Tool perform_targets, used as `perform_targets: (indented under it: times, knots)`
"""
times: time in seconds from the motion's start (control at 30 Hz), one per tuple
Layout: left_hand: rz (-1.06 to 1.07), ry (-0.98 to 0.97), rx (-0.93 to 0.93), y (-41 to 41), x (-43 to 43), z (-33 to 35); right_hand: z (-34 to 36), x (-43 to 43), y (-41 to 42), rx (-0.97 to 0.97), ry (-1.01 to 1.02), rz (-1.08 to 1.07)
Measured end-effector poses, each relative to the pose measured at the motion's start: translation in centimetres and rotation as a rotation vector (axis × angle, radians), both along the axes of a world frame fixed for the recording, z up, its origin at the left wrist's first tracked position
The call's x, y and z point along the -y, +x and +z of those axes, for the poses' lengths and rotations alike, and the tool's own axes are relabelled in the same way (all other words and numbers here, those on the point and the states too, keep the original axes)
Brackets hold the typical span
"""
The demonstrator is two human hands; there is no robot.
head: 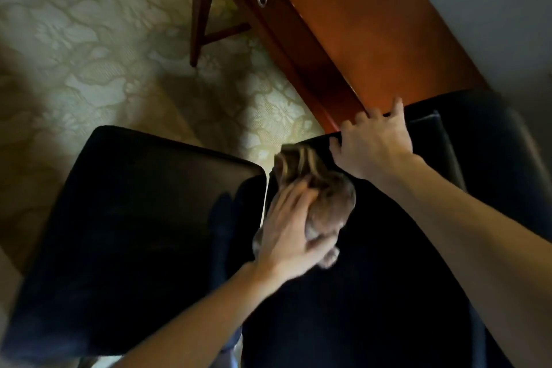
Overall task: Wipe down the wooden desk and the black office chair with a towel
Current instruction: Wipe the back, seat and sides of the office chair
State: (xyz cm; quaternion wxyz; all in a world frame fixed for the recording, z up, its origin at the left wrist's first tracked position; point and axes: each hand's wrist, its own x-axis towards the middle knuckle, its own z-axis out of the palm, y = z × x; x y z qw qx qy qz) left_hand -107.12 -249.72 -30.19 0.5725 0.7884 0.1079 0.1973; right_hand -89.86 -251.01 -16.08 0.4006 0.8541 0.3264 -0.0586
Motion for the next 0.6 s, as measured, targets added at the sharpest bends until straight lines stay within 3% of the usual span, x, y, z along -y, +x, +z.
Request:
perform_targets:
  times: [0.13,0.23,0.33,0.43,0.5,0.6]
  knots:
    - [0.022,-0.051,-0.089,6.4,-3.1,-1.2,-1.6,0.7,1.4,0.098,0.013,0.091]
    - [0.094,-0.229,-0.145,7.2,-3.3,-1.8,-2.0,1.0,1.9,0.119,0.063,0.108]
    - [0.134,-0.165,-0.123,2.8,-0.9,-1.7,-2.2,1.0,1.7,0.119,0.072,0.109]
    - [0.003,-0.097,-0.013,-6.2,2.2,-3.5,-1.9,1.3,1.1,0.111,0.057,0.078]
    - [-0.033,-0.159,0.001,-10.4,3.1,-5.5,-2.1,1.1,0.9,0.085,0.071,0.052]
    - [0.001,-0.238,-0.068,-9.1,2.6,-6.0,-2.9,-0.1,1.2,-0.054,0.131,-0.048]
